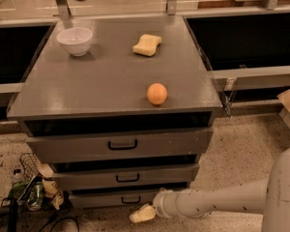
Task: Open bottom drawer
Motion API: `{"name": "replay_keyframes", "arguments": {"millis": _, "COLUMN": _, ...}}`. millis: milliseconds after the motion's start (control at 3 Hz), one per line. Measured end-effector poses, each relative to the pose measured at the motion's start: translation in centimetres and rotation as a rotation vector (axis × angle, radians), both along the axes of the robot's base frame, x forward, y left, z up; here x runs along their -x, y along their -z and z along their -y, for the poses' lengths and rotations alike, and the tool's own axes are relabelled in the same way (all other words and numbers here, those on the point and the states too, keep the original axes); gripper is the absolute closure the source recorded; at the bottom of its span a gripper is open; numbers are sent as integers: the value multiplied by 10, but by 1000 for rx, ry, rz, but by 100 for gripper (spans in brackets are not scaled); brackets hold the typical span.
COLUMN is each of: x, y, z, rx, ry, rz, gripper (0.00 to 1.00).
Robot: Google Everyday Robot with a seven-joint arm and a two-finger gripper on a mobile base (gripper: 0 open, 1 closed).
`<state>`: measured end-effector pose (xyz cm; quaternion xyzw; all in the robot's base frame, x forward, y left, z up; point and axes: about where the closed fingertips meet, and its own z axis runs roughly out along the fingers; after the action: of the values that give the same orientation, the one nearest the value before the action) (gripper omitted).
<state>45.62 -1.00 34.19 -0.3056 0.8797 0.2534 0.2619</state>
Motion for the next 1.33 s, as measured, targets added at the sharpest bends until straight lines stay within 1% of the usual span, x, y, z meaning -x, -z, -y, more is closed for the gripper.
{"name": "replay_keyframes", "arguments": {"millis": 333, "x": 3, "y": 13, "z": -2, "rx": -17, "ry": 3, "rz": -5, "gripper": 0}}
{"name": "replay_keyframes", "arguments": {"millis": 667, "x": 7, "y": 41, "z": -4, "rx": -36, "ry": 9, "rz": -33, "gripper": 0}}
{"name": "replay_keyframes", "arguments": {"millis": 1000, "x": 7, "y": 41, "z": -4, "rx": -36, "ry": 9, "rz": -33, "gripper": 0}}
{"name": "replay_keyframes", "arguments": {"millis": 1333, "x": -4, "y": 54, "z": -14, "rx": -73, "ry": 21, "rz": -11, "gripper": 0}}
